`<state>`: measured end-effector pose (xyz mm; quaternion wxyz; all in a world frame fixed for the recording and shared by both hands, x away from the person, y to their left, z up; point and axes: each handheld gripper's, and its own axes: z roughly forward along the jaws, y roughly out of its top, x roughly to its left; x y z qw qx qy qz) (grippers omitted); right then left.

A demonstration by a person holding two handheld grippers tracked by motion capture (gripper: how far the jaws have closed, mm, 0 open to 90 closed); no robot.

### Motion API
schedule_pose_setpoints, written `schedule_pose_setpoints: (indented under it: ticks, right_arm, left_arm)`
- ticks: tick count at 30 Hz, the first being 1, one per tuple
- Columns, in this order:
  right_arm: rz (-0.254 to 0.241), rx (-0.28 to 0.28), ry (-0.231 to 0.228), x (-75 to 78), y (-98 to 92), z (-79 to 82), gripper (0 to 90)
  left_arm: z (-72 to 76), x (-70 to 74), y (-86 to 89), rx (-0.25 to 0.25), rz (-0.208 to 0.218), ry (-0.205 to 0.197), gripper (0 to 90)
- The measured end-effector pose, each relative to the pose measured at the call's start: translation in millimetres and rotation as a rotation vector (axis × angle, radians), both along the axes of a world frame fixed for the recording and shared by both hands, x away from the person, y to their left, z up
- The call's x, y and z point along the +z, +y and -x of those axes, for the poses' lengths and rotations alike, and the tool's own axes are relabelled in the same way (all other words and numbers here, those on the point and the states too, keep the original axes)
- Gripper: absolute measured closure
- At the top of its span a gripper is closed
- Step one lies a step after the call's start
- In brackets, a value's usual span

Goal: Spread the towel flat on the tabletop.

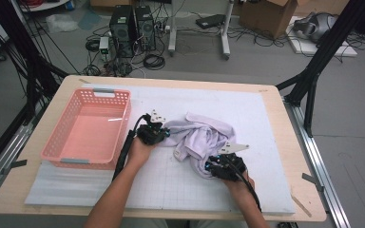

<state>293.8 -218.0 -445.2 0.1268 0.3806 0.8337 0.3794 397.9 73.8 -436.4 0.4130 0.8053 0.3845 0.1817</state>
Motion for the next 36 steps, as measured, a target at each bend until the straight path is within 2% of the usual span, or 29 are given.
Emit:
schedule_pose_setpoints:
  ticks: [1,2,4,6,7,10,14,16,18,19,21,23,24,26,29,30,32,34,35,36]
  right_arm:
    - [0.007,0.014,0.007,0.7,-1.8,1.0,84.1]
    - [0.010,0.028,0.021,2.0,-4.1,2.6,85.8]
    - [0.012,0.068,0.036,3.2,-10.3,6.7,86.6]
    - [0.020,0.101,0.044,4.9,-18.9,17.6,86.8]
    - [0.027,0.111,0.037,5.3,-22.3,22.1,86.8]
    - [0.050,0.141,0.037,7.1,-38.5,41.1,86.8]
    - [0.078,0.159,0.037,9.3,-60.8,60.8,86.8]
    - [0.066,0.166,0.045,9.6,-67.3,66.7,86.7]
    - [0.066,0.174,0.033,10.2,-70.0,69.8,86.4]
    - [0.055,0.168,0.028,11.1,-70.6,70.8,85.2]
    - [0.011,0.141,0.006,14.4,-72.6,69.4,74.4]
    - [-0.035,0.091,-0.031,20.5,-75.4,64.0,63.4]
    - [-0.054,0.064,-0.047,24.3,-77.2,59.5,62.2]
    - [-0.066,0.016,-0.091,31.4,-80.1,47.0,58.5]
    - [-0.064,-0.036,-0.131,39.2,-80.1,19.9,55.3]
    - [-0.062,-0.051,-0.140,41.3,-78.1,9.8,55.1]
    - [-0.058,-0.055,-0.156,44.5,-71.9,-11.1,55.9]
    - [-0.039,-0.049,-0.149,46.7,-62.9,-31.2,58.3]
    - [-0.030,-0.042,-0.149,48.4,-58.4,-39.7,59.9]
    - [-0.035,-0.031,-0.150,50.3,-54.0,-49.9,61.1]
  left_arm:
    - [-0.9,2.9,3.3,0.020,0.025,-0.016,86.8]
    - [-2.0,5.5,6.1,0.036,0.046,-0.024,86.9]
    - [-5.0,9.5,9.6,0.055,0.061,-0.029,86.9]
    - [-7.2,11.7,14.3,0.068,0.059,-0.042,86.9]
    - [-10.3,12.8,16.6,0.080,0.064,-0.022,86.9]
    - [-15.3,16.5,19.4,0.099,0.085,-0.028,86.9]
    - [-25.4,22.3,13.0,0.098,0.102,-0.031,86.9]
    - [-33.1,25.8,7.2,0.100,0.100,-0.035,86.9]
    - [-38.5,27.5,3.4,0.108,0.121,-0.044,86.7]
    - [-41.4,27.3,0.6,0.115,0.124,-0.035,86.4]
    - [-41.6,23.7,-6.7,0.112,0.112,-0.035,81.1]
    - [-41.2,20.3,-11.6,0.109,0.125,-0.012,59.7]
    - [-41.0,19.3,-13.2,0.101,0.141,-0.001,51.1]
    - [-38.6,18.8,-14.3,0.087,0.159,-0.002,44.5]
    - [-31.0,20.2,-12.7,0.070,0.183,-0.027,42.2]
    - [-29.6,21.2,-11.4,0.056,0.177,-0.026,42.1]
    - [-26.3,24.2,-10.6,0.039,0.172,-0.034,41.7]
    - [-19.4,25.6,-10.1,0.037,0.188,-0.087,44.5]
    - [-16.2,25.7,-10.0,0.029,0.178,-0.104,46.3]
    - [-14.7,25.0,-9.7,0.024,0.181,-0.104,46.1]
